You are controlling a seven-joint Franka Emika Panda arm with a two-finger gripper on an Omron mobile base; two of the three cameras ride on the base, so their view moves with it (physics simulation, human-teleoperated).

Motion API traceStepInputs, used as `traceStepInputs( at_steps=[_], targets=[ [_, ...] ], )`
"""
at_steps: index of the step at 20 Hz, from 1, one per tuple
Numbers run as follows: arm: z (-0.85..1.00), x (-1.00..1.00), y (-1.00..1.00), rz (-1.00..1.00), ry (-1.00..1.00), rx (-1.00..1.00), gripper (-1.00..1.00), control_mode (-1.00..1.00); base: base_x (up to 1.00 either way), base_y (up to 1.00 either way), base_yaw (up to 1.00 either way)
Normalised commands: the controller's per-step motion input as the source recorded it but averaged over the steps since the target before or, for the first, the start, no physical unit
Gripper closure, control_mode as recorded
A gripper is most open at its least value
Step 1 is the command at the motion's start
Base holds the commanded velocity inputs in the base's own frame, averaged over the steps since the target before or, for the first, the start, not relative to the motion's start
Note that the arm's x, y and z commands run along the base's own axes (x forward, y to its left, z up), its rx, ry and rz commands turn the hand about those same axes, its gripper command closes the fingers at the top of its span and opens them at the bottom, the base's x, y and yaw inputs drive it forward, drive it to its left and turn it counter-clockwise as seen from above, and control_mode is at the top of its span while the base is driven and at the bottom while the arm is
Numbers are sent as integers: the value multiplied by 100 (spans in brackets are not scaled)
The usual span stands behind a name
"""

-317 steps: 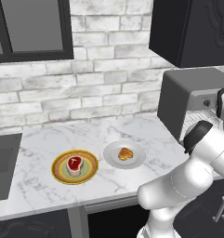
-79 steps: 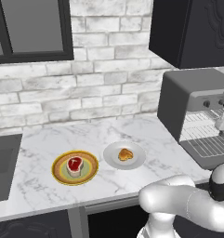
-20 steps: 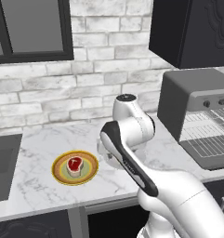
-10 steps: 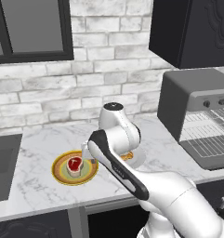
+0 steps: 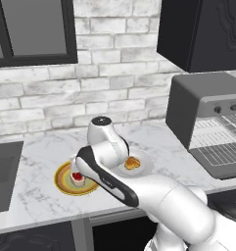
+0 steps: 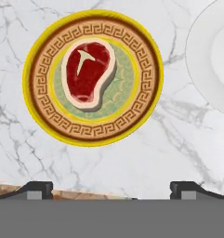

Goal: Open the toaster oven door. Place the bread on the top rack in the toaster oven and place the steak on the bottom rack.

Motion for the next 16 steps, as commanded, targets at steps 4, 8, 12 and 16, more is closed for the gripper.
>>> traceStepInputs(
  at_steps=[4,8,12,16],
  targets=[
    [-20,26,16,0,0,0,-100,-100,0,0,0],
    [-9,4,13,-1,0,0,-100,-100,0,0,0],
    [-14,8,15,-4,-3,0,-100,-100,0,0,0],
    [-21,4,2,-7,-3,0,-100,-100,0,0,0]
  ],
)
